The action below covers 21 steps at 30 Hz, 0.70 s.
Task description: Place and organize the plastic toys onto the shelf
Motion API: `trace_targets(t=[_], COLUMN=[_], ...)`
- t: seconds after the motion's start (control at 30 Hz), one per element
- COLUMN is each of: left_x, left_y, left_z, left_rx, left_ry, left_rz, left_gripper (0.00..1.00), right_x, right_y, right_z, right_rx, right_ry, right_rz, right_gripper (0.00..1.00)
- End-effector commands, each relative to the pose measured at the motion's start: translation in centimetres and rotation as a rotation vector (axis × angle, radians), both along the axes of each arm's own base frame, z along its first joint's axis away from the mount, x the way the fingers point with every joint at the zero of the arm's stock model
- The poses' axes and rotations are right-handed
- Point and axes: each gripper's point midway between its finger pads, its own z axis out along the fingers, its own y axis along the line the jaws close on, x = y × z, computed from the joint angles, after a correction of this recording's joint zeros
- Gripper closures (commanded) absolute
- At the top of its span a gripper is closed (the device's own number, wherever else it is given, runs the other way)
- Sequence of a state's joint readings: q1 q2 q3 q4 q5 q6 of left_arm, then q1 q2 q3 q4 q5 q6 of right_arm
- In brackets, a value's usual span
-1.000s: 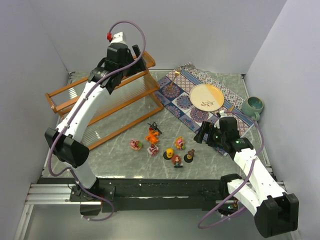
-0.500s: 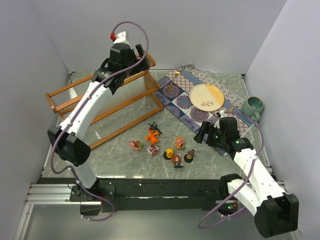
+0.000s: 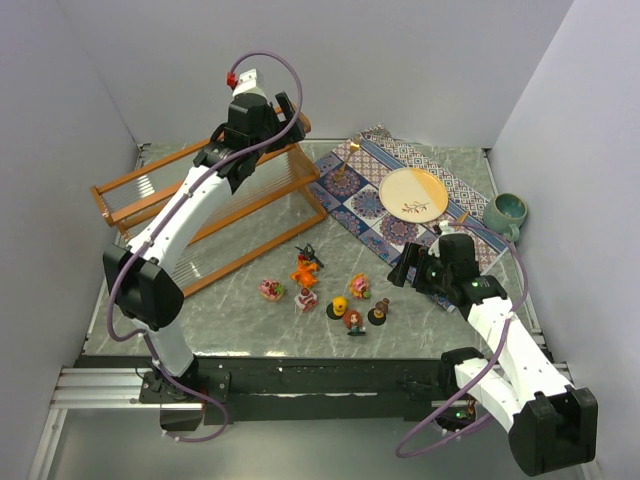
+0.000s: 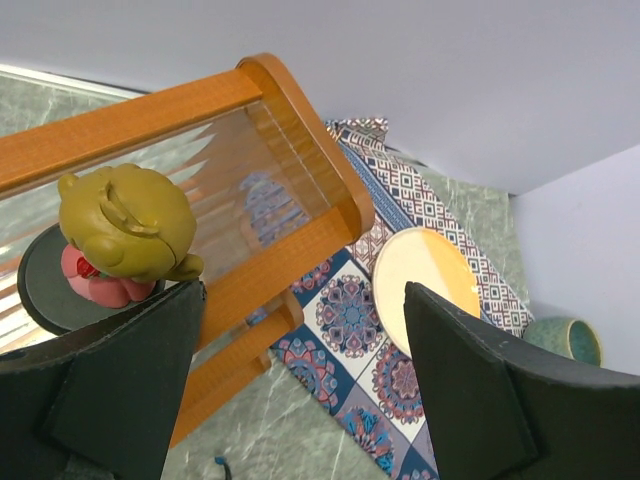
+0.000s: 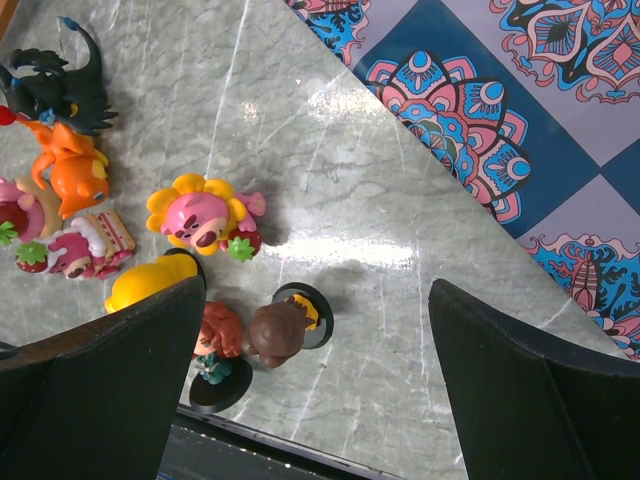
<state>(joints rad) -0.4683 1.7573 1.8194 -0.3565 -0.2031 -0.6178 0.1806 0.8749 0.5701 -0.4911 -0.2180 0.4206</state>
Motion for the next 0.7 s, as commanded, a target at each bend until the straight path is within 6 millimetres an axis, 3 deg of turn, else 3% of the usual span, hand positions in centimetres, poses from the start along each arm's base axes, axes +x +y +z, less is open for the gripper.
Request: trace_targets(t=[0.0,0.67], left_x=[0.5,2.5], left_y=[0.1,-1.1], left_z=[1.2,0.8], left_rx=[-0.034,-0.064], left_ry=[-0.05,-0.073], left_rz=[0.029,0.027], left_gripper=[0.13,0.13], right_x=[0.7,0.6], right_y=[-0.1,-0.2], right_z=[1.0,0.8], right_rx=[-0.009,-0.01], right_ry=[-0.054,-0.054], right_rz=[0.002,0.001], right_gripper=[0.0,0.0])
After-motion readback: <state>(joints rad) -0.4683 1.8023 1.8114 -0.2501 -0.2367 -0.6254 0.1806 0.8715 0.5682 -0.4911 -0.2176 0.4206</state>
